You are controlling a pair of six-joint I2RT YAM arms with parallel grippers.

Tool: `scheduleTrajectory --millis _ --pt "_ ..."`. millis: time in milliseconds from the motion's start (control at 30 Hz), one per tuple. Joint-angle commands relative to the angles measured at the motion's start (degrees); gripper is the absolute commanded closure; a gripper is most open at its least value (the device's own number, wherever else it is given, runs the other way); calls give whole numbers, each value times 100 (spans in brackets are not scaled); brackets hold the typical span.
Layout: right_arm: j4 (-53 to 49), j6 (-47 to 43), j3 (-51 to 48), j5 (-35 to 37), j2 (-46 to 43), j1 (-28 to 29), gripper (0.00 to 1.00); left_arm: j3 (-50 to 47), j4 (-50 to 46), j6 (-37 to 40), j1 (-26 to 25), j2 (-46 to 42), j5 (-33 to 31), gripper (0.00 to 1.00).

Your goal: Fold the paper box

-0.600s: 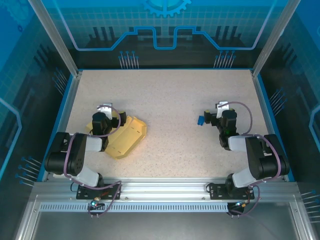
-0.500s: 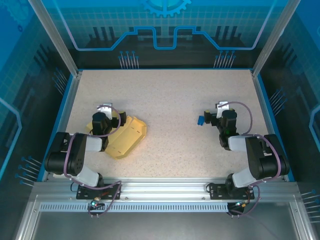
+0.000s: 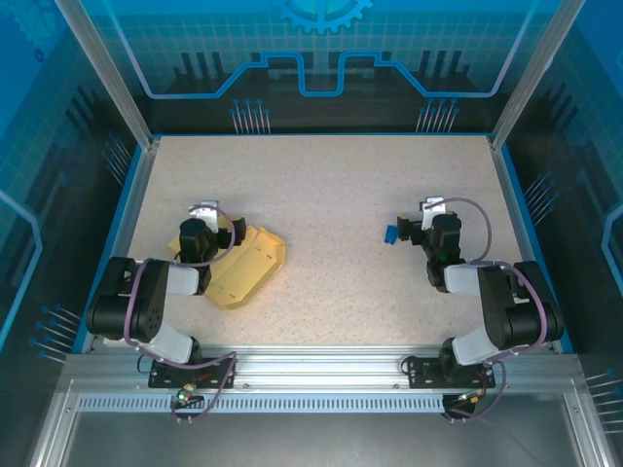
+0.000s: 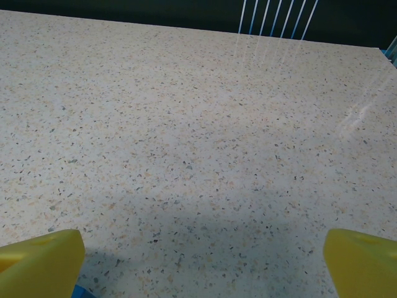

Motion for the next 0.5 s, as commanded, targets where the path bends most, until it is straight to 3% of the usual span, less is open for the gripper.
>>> scheduleTrajectory --millis 0,300,367,467 --pt "123 18 -15 -71 27 -60 0 53 206 52 27 12 124 1" --pt "77 29 6 -43 7 -62 0 20 211 -55 27 -65 -167 1" --pt "-407 95 172 76 -198 -62 0 8 39 -62 28 -323 -203 1" --pt "-1950 358 776 437 -696 -98 0 181 -901 -148 27 -953 -353 1"
